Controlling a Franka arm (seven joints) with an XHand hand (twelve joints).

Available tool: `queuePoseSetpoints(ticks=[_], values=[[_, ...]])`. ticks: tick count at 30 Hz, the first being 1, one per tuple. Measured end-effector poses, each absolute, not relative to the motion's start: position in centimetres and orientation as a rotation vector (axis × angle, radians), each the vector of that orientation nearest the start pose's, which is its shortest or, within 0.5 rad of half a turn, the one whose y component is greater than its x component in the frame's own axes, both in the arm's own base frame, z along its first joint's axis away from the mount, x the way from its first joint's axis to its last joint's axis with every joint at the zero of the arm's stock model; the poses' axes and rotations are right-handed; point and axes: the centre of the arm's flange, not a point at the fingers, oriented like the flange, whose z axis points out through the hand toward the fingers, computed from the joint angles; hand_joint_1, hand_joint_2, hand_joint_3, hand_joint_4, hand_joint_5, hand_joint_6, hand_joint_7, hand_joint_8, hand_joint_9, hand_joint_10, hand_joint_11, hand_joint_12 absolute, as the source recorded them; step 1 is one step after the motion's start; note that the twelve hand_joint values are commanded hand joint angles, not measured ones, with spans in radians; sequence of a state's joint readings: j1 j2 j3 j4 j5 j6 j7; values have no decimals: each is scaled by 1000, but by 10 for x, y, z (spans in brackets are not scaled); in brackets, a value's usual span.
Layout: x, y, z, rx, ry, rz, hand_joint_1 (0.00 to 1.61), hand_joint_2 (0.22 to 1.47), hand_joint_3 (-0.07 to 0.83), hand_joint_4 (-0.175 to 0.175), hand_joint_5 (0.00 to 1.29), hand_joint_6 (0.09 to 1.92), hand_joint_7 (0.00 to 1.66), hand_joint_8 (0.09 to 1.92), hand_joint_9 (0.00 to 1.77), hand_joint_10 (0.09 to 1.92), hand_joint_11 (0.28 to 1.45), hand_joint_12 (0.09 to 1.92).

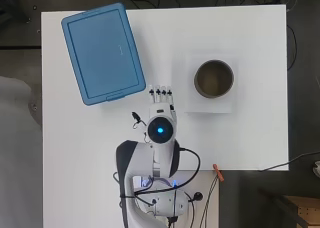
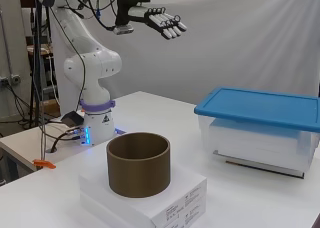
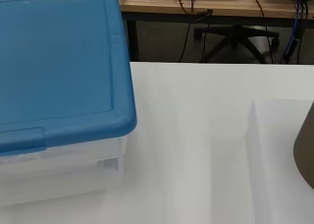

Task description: Teleoperate dual arm-hand system to remove items from a box

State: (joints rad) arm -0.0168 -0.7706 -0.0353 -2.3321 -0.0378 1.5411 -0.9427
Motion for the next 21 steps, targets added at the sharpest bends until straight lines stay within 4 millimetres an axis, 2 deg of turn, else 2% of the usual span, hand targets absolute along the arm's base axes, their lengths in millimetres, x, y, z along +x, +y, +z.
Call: queuePoseSetpoints(ticks=[1,5,6,8,9,11,16,19,21], values=[[306,-40,597,-2830,-1354,40,167,972,15,-41,199,87,351,87,414,87,440,87],[278,-167,590,-2805,-1139,21,168,973,9,-37,204,87,340,87,398,87,431,87],[270,-188,585,-2796,-1107,25,167,972,8,-38,193,87,334,87,392,87,429,87],[258,-216,573,-2780,-1067,42,169,968,4,-40,174,87,320,87,380,87,427,87],[256,-219,570,-2778,-1075,55,170,965,3,-40,168,87,315,87,377,87,427,87],[258,-213,570,-2776,-1115,73,169,960,0,-43,158,87,307,87,371,87,426,87],[259,-167,583,-2718,-1261,78,180,955,-2,-45,169,87,271,87,317,87,417,87],[249,-153,569,-2713,-1302,61,209,949,-4,-33,204,87,260,87,275,87,400,87],[240,-135,561,-2762,-1379,-67,212,945,-4,-27,214,87,253,87,263,87,390,87]])
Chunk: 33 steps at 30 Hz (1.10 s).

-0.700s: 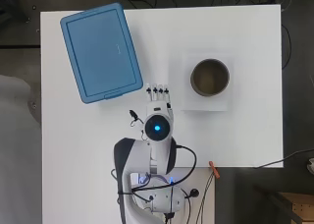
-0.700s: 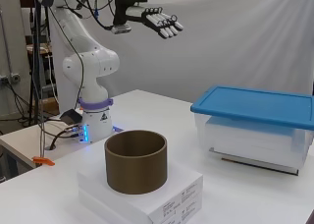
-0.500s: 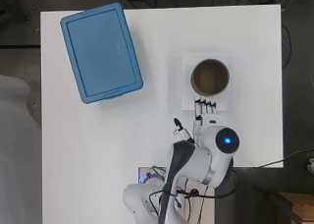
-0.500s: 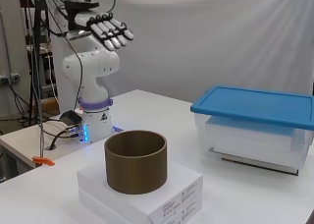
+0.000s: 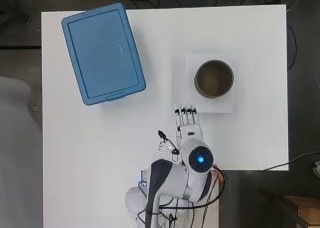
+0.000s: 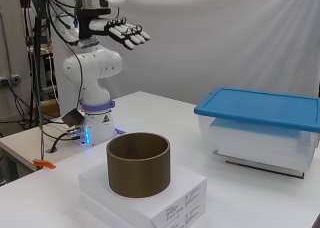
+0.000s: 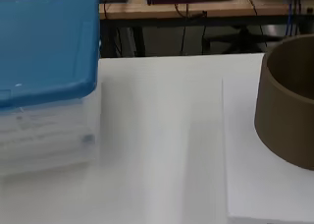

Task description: Teleoperate dual arm-hand system to remove items from a box

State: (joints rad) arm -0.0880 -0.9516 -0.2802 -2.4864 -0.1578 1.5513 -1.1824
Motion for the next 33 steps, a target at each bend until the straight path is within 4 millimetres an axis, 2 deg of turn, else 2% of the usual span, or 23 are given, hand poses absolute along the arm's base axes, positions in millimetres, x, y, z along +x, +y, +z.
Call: queuePoseSetpoints(ticks=[3,6,8,11,12,14,16,18,20,21,24,29,33], values=[[231,-101,560,-2826,-1426,-198,215,945,-3,-22,221,87,245,87,258,87,385,87],[235,-56,553,-2836,-1418,-100,215,945,-3,-17,217,87,224,87,252,87,386,87],[253,-37,545,-2815,-1407,-13,204,943,-3,-15,211,87,216,87,249,87,387,87],[306,-3,528,-2787,-1442,43,202,945,-1,-15,204,87,218,87,250,87,388,87],[325,15,522,-2769,-1475,64,184,940,-3,-17,201,87,221,87,252,87,388,87],[352,51,517,-2731,-1565,78,125,920,-10,-24,195,87,237,87,262,87,389,87],[362,77,511,-2709,-1667,95,102,912,-11,-26,200,87,244,87,268,87,389,87],[361,98,503,-2691,-1759,107,181,968,14,-23,213,87,247,87,272,87,393,87],[350,108,490,-2671,-1809,121,200,990,19,-20,228,87,246,87,274,87,398,87],[345,108,483,-2670,-1816,119,185,972,9,-19,231,87,253,87,283,87,403,87],[323,105,463,-2708,-1815,105,272,893,-12,-17,264,87,358,87,385,87,461,87],[309,110,454,-2779,-1891,94,252,995,10,-24,272,87,370,87,410,87,462,87],[309,120,451,-2869,-1942,3,299,991,2,-14,246,87,292,87,366,87,461,87]])
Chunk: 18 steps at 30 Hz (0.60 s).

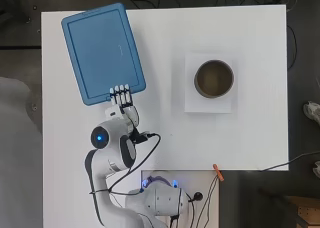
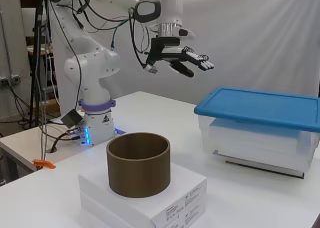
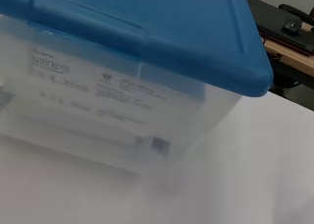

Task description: Teleoperate dual arm-hand system to remove items from a box

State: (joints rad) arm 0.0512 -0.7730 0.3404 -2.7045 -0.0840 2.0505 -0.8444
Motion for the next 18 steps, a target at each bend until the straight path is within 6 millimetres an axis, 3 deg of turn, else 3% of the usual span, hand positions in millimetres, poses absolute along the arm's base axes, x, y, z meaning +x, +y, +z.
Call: queuePoseSetpoints(ticks=[4,8,12,15,18], values=[[326,131,421,-2893,-1988,20,363,946,-15,-4,251,87,315,87,375,87,467,87],[342,137,389,-2892,-2036,146,387,926,-15,-1,221,87,252,87,311,87,445,87],[351,145,385,-2889,-2083,203,460,924,-9,-2,247,87,195,87,269,87,398,87],[349,156,381,-2832,-2213,291,484,925,-5,-8,244,87,135,87,236,87,370,87],[348,177,385,-2865,-2272,273,455,891,-14,-25,101,87,36,87,164,87,348,87]])
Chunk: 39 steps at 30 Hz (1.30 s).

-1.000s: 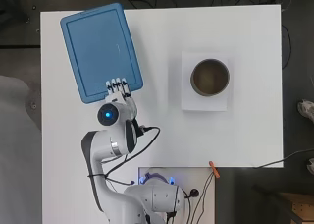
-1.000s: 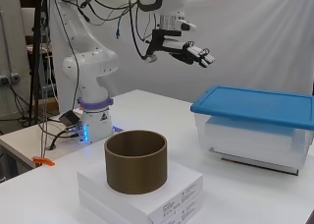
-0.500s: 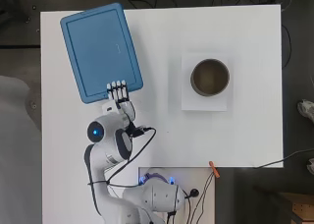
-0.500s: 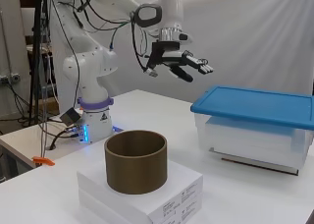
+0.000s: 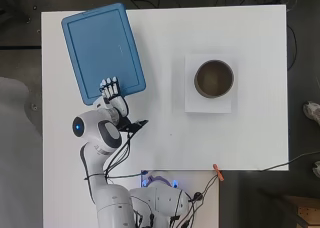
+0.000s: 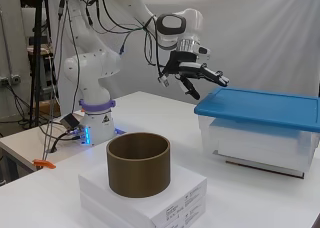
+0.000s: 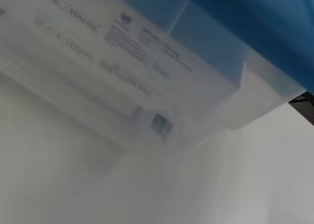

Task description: Teleoperate dual arm-hand system to remove items from a box

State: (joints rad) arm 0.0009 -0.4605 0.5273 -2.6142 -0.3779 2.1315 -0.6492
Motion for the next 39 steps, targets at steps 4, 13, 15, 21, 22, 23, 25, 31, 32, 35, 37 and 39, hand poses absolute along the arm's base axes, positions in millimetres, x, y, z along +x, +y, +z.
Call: queuePoseSetpoints(ticks=[4,13,15,21,22,23,25,31,32,35,37,39], values=[[351,192,380,1992,1496,-170,367,859,-17,-32,7,87,4,87,117,87,340,87],[375,184,375,2088,1374,-240,263,893,7,-36,35,87,73,87,184,87,390,87],[380,186,378,2089,1379,-243,165,869,-4,-35,22,87,64,87,186,87,392,87],[418,190,368,2135,1300,-399,190,843,-4,-36,0,87,1,87,177,87,407,87],[428,191,363,2152,1293,-437,558,981,29,-44,137,87,177,87,364,87,487,87],[435,192,360,2166,1293,-452,915,1033,31,-80,442,311,518,327,683,378,626,340],[442,190,359,2203,1316,-462,1037,1086,17,78,843,783,963,1328,1167,1404,918,1273],[450,155,387,2275,1415,-453,990,1163,12,171,870,1218,1022,1920,1254,1916,973,1779],[448,156,396,2275,1403,-432,1034,1169,10,173,859,1362,1028,1920,1258,1919,981,1791],[440,171,422,2238,1432,-340,1104,1182,4,175,825,1741,1076,1920,1298,1920,1034,1823],[439,176,430,2227,1465,-276,1104,1189,4,175,811,1799,1074,1920,1289,1920,1051,1847],[436,182,445,2218,1490,-212,1027,1218,14,166,768,1682,1047,1920,1262,1920,1052,1870]])
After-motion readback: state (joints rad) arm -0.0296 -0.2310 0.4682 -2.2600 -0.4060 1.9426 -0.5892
